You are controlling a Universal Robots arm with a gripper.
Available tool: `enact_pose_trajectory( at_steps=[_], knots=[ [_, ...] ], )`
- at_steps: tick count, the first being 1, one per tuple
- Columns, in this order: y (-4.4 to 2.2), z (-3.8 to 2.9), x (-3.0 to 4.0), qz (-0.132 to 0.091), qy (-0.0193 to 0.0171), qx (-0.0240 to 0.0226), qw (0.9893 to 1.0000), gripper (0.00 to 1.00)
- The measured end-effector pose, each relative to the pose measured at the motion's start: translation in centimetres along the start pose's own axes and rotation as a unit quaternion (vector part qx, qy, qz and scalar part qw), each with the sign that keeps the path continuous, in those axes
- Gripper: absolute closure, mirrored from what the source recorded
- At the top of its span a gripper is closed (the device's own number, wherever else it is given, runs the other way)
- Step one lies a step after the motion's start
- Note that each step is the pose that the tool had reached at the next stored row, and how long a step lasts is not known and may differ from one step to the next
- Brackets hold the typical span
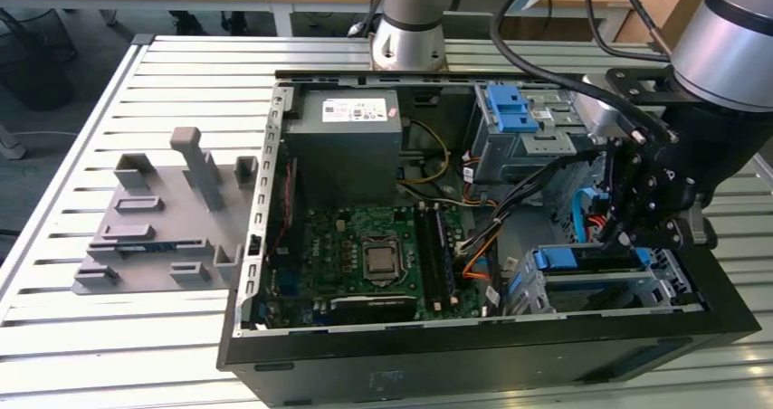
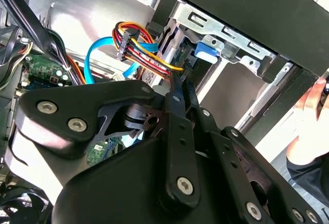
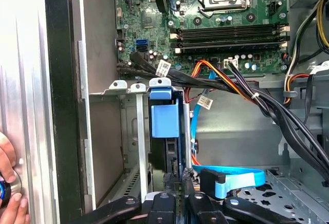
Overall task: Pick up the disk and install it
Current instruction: 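Insert the first disk wire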
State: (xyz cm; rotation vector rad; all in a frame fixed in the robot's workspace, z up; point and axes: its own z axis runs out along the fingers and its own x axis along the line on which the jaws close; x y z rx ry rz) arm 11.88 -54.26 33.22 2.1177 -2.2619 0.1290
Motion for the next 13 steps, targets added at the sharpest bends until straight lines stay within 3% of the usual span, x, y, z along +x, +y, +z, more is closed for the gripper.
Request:
enact_pose_trajectory(
  at_steps=[4, 10, 13],
  knots=[
    [0.0, 0.13, -0.01, 0.0, -0.0017, -0.0012, 1.0, 0.84],
    [-0.1, 0.39, -0.02, 0.0, -0.0079, -0.0043, 1.0, 0.84],
    [-0.09, 0.41, -0.02, 0.0, -0.0083, -0.0044, 1.0, 0.84]
  ],
)
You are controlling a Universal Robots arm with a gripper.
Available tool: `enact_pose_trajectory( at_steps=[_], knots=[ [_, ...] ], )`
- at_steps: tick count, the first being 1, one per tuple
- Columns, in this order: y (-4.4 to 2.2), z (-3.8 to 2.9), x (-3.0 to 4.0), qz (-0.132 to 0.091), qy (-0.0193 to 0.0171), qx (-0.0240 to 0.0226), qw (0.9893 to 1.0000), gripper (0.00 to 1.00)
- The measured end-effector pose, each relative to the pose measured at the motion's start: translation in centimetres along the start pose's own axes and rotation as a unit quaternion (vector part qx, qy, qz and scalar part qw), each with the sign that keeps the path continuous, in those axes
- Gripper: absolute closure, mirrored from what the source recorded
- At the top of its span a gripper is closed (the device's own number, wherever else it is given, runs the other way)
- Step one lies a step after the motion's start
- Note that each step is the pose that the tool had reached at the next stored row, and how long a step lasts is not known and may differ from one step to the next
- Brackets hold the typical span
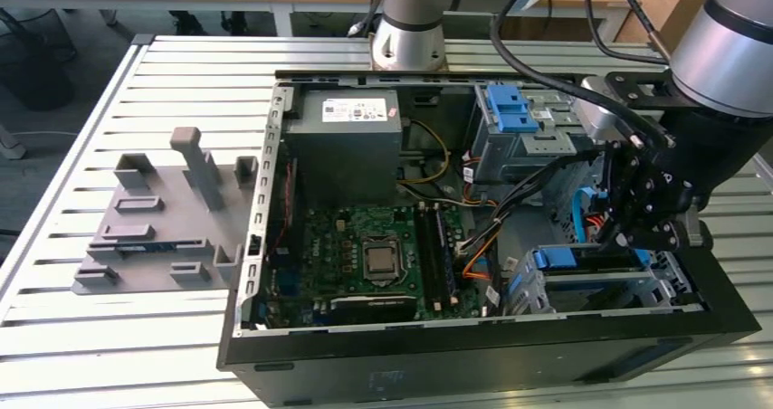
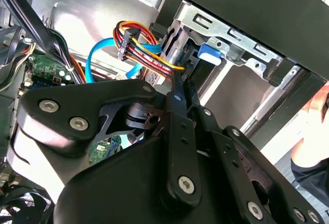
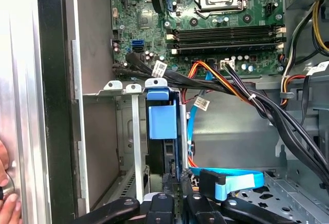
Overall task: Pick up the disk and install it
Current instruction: 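Insert the first disk wire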
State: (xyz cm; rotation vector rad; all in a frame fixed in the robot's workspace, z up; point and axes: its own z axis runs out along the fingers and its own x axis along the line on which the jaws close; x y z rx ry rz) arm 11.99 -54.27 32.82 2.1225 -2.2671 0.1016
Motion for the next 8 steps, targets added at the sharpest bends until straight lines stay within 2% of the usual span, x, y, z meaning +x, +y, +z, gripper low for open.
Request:
enact_pose_trajectory(
  at_steps=[6, 7, 8],
  knots=[
    [-0.01, -0.14, 0.01, 0.0, -0.0007, -0.0001, 1.0, 0.83],
    [-0.01, -0.29, 0.02, 0.0, -0.0006, -0.0001, 1.0, 0.76],
    [-0.01, -0.45, 0.03, 0.0, -0.0007, -0.0001, 1.0, 0.76]
  ],
)
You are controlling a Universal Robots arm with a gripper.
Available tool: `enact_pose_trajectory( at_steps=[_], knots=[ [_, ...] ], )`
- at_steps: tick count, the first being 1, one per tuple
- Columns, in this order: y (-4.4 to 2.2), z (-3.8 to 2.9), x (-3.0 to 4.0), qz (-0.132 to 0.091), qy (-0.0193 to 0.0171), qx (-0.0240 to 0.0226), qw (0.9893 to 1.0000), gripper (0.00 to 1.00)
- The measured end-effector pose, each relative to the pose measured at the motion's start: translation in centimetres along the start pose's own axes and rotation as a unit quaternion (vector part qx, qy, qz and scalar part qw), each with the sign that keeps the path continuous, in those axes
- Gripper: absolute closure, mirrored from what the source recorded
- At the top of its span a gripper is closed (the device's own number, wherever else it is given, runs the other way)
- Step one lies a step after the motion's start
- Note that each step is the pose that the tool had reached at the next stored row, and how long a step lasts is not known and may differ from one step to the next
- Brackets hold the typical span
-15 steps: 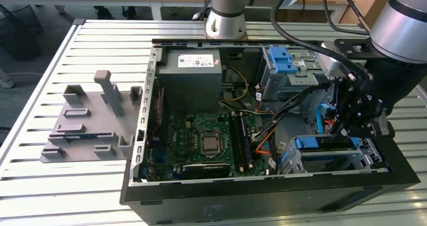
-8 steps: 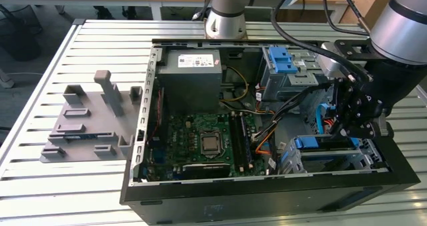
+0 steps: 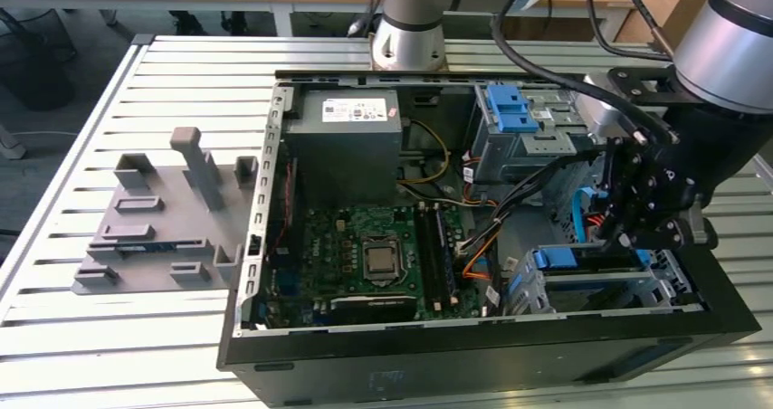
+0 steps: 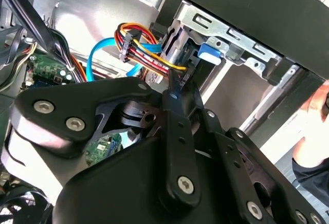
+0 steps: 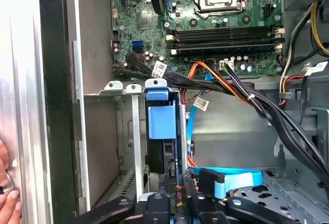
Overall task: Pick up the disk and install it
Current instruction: 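Insert the first disk wire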
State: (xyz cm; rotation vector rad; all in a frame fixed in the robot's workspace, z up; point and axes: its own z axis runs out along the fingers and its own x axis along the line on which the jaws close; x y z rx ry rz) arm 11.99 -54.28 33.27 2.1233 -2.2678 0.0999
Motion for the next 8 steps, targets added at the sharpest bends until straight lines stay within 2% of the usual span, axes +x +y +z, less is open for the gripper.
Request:
enact_pose_trajectory(
  at_steps=[5, 8],
  knots=[
    [-0.02, -0.79, 0.05, 0.0, -0.0001, -0.0004, 1.0, 0.76],
    [-0.02, -0.88, 0.06, 0.0, -0.0003, -0.0006, 1.0, 0.78]
  ],
)
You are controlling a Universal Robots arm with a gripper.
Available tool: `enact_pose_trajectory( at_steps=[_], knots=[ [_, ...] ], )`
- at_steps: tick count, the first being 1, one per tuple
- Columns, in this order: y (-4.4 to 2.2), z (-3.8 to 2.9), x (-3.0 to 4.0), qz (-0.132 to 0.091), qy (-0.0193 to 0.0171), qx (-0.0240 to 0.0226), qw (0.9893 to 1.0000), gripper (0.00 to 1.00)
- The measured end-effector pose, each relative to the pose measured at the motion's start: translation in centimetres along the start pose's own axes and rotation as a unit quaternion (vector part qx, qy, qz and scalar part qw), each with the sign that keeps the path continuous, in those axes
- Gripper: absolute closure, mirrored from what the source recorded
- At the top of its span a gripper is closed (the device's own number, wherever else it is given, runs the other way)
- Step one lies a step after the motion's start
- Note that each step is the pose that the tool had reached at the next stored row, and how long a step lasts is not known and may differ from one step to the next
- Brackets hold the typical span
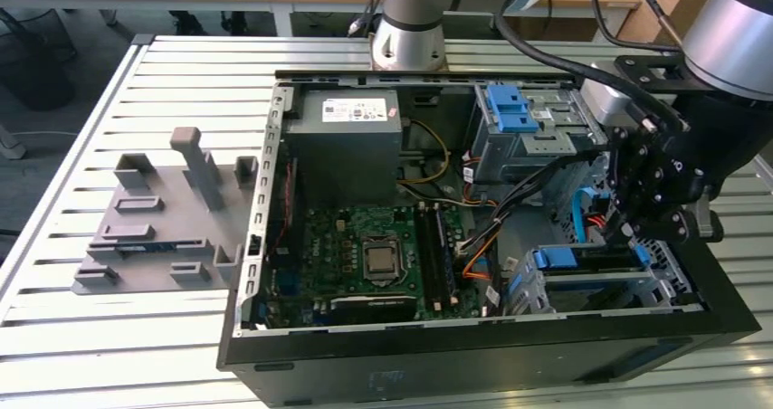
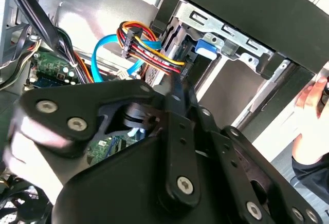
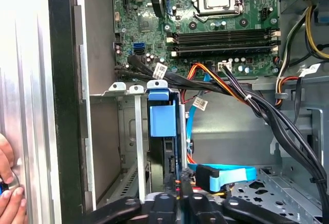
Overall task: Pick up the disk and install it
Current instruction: 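Insert the first disk wire, then insert the second disk wire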
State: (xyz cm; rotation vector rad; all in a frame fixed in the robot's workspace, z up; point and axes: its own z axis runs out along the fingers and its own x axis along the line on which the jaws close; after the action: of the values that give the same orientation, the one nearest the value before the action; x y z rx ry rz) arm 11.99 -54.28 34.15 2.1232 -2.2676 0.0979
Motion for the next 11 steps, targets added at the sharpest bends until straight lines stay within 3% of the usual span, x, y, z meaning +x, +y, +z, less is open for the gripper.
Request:
enact_pose_trajectory(
  at_steps=[2, 11],
  knots=[
    [0.0, -0.03, 0.0, 0.0, 0.0002, 0.0, 1.0, 0.89],
    [0.0, -0.12, 0.01, 0.0, 0.0002, 0.0, 1.0, 0.89]
  ],
)
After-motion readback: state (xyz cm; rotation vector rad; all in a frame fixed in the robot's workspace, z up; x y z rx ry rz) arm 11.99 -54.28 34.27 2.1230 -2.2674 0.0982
